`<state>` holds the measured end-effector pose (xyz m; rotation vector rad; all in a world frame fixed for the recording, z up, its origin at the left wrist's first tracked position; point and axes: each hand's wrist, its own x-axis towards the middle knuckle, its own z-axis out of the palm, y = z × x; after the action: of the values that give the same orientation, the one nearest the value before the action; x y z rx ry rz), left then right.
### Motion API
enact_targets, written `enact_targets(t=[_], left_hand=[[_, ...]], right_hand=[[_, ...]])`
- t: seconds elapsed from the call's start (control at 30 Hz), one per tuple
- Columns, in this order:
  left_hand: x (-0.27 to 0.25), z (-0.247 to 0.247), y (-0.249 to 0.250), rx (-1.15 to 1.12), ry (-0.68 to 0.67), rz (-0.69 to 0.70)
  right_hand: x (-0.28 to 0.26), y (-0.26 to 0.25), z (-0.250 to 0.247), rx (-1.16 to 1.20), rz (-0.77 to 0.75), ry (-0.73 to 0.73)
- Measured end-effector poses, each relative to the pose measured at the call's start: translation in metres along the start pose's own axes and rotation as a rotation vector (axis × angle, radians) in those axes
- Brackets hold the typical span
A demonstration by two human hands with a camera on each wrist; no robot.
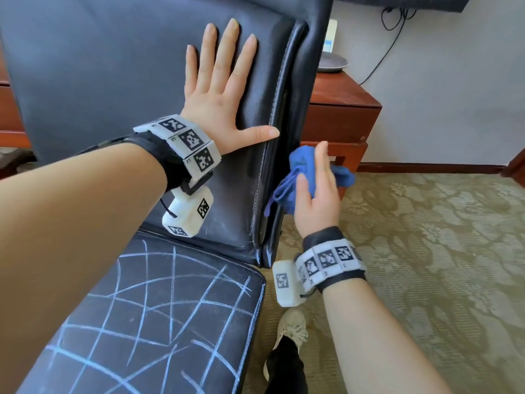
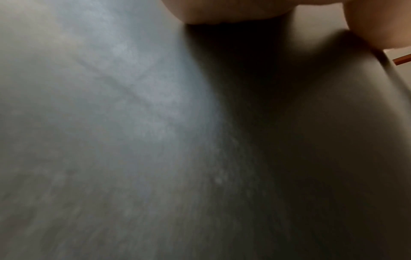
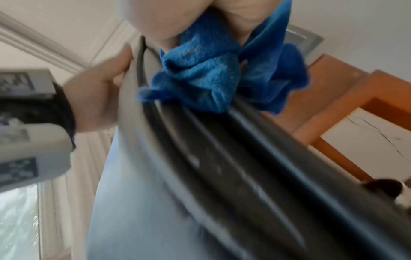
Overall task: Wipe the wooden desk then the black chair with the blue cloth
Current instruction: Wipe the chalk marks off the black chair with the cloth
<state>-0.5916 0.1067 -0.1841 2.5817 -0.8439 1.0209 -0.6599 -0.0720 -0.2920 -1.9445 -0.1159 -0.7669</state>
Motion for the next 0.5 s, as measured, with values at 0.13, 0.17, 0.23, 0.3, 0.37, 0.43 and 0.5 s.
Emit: enact_targets(t=[0.13, 0.17, 0.23, 0.3, 0.37, 0.43, 0.5], left_hand=[[-0.019, 0.009, 0.006, -0.044, -0.031, -0.039], [-0.024, 0.012, 0.006, -0.045, -0.040, -0.049], [-0.029, 0.015, 0.006, -0.045, -0.050, -0.070], [-0.029, 0.017, 0.006, -0.048, -0.056, -0.085], [-0.028, 0.017, 0.006, -0.049, -0.054, -0.090], [-0.027, 0.017, 0.005, -0.043, -0.053, -0.093], [-0.027, 0.017, 0.005, -0.037, -0.060, -0.097]], right_hand=[[-0.023, 0.005, 0.030, -0.225, -0.116, -0.050], [-0.031, 0.013, 0.034, -0.300, -0.148, -0.041], [-0.045, 0.029, 0.037, -0.371, -0.141, -0.084], [-0.057, 0.044, 0.035, -0.421, -0.079, -0.238], [-0.067, 0.053, 0.029, -0.472, -0.036, -0.358], [-0.066, 0.051, 0.022, -0.360, 0.010, -0.338], [-0.055, 0.038, 0.017, -0.167, 0.095, -0.184]])
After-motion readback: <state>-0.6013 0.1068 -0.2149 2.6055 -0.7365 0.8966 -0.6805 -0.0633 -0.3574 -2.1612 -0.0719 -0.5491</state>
